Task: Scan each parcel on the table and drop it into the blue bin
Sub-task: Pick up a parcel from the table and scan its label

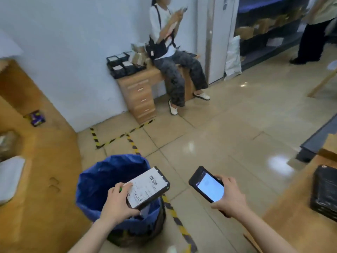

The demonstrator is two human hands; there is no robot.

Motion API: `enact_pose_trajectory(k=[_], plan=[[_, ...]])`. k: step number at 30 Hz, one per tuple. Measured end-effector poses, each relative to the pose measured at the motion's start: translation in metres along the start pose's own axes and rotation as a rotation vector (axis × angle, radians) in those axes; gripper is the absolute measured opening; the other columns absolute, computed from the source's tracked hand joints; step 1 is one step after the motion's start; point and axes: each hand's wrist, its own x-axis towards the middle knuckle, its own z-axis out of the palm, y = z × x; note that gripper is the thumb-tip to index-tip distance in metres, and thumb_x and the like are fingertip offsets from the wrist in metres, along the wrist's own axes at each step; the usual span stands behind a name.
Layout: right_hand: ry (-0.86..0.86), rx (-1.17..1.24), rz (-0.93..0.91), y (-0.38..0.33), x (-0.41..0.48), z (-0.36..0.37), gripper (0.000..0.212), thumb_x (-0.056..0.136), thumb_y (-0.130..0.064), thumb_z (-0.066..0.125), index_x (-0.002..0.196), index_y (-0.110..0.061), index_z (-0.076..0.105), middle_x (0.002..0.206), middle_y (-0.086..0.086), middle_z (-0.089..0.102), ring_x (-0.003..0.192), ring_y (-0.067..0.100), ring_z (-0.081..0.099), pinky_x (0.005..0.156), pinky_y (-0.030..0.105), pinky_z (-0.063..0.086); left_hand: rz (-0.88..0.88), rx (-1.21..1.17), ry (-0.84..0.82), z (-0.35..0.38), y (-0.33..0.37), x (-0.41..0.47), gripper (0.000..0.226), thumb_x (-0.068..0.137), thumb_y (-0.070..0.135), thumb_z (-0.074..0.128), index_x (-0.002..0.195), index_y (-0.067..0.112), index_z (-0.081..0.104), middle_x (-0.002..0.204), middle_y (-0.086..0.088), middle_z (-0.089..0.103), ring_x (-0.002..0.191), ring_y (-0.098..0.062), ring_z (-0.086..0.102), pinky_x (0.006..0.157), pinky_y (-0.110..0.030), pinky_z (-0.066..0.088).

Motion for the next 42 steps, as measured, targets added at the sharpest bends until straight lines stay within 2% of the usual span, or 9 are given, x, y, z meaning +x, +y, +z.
enact_pose_trajectory(k=[4,9,14,18,23,28,34,39,42], plan=[[-0.182,0.079,-0.053,-0.042,0.013,0.043,0.084,0.038,-0.029,0.073,0.119,-0.026,0.051,0.113,-0.005,0.051,0.089,0.012,0.053,0.082,0.034,0.05,-0.212,-0.033,-0.007,-0.003,-0.062,-0.026,0.111,0.047,0.067,0.068,0.145,0.029,0.033,0.131,0.006,0.033,0.121,-0.019,0.03,0.103,-0.031,0.038],[-0.298,0.033,-0.065,-0.084,0.028,0.1,0.085,0.045,-0.027,0.076,0.124,-0.033,0.045,0.117,-0.009,0.042,0.102,0.011,0.052,0.087,0.037,0.05,-0.35,-0.034,-0.019,-0.005,-0.123,-0.027,0.111,0.048,0.066,0.069,0.146,0.029,0.031,0.132,0.005,0.035,0.121,-0.019,0.031,0.101,-0.03,0.039],[-0.334,-0.006,-0.005,-0.124,0.052,0.156,0.091,0.045,-0.029,0.074,0.13,-0.031,0.042,0.116,-0.009,0.04,0.103,0.011,0.05,0.081,0.032,0.05,-0.422,-0.037,-0.055,-0.009,-0.183,0.017,0.109,0.052,0.064,0.074,0.146,0.029,0.03,0.133,0.002,0.034,0.125,-0.022,0.03,0.102,-0.033,0.039],[-0.343,0.009,0.096,-0.161,0.078,0.21,0.09,0.046,-0.027,0.073,0.13,-0.029,0.042,0.115,-0.008,0.04,0.091,0.011,0.049,0.07,0.025,0.043,-0.457,-0.03,-0.111,-0.011,-0.231,0.069,0.105,0.053,0.063,0.072,0.144,0.03,0.032,0.131,0.002,0.035,0.125,-0.024,0.03,0.098,-0.034,0.042],[-0.383,0.054,0.206,-0.2,0.115,0.279,0.091,0.039,-0.027,0.071,0.126,-0.029,0.045,0.115,-0.005,0.043,0.092,0.015,0.052,0.079,0.033,0.052,-0.454,0.028,-0.209,0.002,-0.278,0.135,0.101,0.056,0.062,0.07,0.143,0.03,0.029,0.131,0.003,0.032,0.123,-0.022,0.028,0.092,-0.032,0.045],[-0.411,0.093,0.314,-0.216,0.149,0.346,0.093,0.039,-0.026,0.074,0.127,-0.03,0.045,0.116,-0.002,0.041,0.1,0.016,0.05,0.082,0.041,0.053,-0.44,0.09,-0.326,0.042,-0.314,0.202,0.094,0.056,0.063,0.068,0.137,0.03,0.032,0.126,0.001,0.032,0.12,-0.025,0.03,0.088,-0.038,0.048],[-0.469,0.1,0.404,-0.198,0.192,0.419,0.095,0.046,-0.018,0.08,0.132,-0.03,0.041,0.117,-0.006,0.036,0.103,0.017,0.049,0.082,0.047,0.054,-0.474,0.139,-0.505,0.127,-0.356,0.261,0.087,0.061,0.061,0.072,0.132,0.027,0.036,0.123,-0.003,0.031,0.117,-0.028,0.029,0.069,-0.034,0.043],[-0.531,0.053,0.463,-0.169,0.222,0.475,0.093,0.051,-0.017,0.081,0.134,-0.03,0.04,0.12,-0.006,0.033,0.098,0.019,0.053,0.087,0.05,0.052,-0.543,0.13,-0.65,0.2,-0.386,0.291,0.092,0.065,0.061,0.074,0.139,0.025,0.033,0.133,-0.008,0.03,0.125,-0.031,0.028,0.075,-0.035,0.041],[-0.571,0.003,0.495,-0.151,0.239,0.508,0.093,0.054,-0.018,0.082,0.134,-0.031,0.038,0.12,-0.006,0.033,0.095,0.022,0.055,0.088,0.05,0.051,-0.563,0.152,-0.753,0.237,-0.401,0.308,0.096,0.067,0.063,0.072,0.144,0.024,0.03,0.14,-0.01,0.029,0.13,-0.034,0.025,0.088,-0.04,0.045]])
